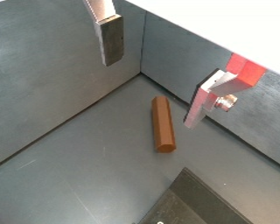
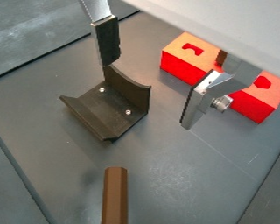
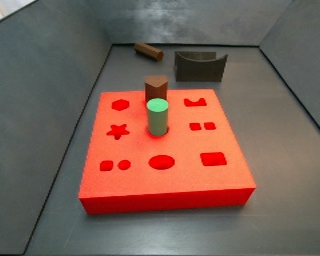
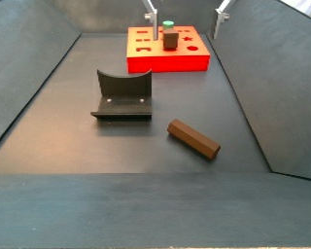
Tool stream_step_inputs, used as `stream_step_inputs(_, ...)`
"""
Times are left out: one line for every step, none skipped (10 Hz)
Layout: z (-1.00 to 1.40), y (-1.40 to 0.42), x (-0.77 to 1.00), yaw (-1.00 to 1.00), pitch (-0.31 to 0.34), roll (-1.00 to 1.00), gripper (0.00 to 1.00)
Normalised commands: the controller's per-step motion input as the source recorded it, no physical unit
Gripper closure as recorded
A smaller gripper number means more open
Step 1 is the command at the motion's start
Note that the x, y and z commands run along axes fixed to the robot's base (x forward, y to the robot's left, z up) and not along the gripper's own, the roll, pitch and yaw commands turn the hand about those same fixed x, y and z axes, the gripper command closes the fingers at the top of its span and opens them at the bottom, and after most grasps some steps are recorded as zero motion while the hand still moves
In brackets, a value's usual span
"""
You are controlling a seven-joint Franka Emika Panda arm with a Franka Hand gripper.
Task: Pick up the hexagon object. Move up. Place the hexagon object on the fixture. Regrasp the hexagon object. Move to above the board. Insert the hexagon object.
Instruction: Pick up the hexagon object.
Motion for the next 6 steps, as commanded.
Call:
stream_step_inputs(-0.37,0.06,-0.66,0.0,-0.066,0.0,0.0)
stream_step_inputs(-0.59,0.38,0.0,0.67,-0.016,0.0,0.0)
stream_step_inputs(-0.82,0.35,-0.12,0.82,-0.094,-0.01,0.0)
stream_step_inputs(-0.85,0.21,-0.02,1.0,-0.107,-0.02,0.0)
stream_step_inputs(-0.7,0.03,-0.03,0.87,-0.204,-0.04,0.0)
stream_step_inputs(-0.73,0.0,0.0,0.66,-0.213,-0.02,0.0)
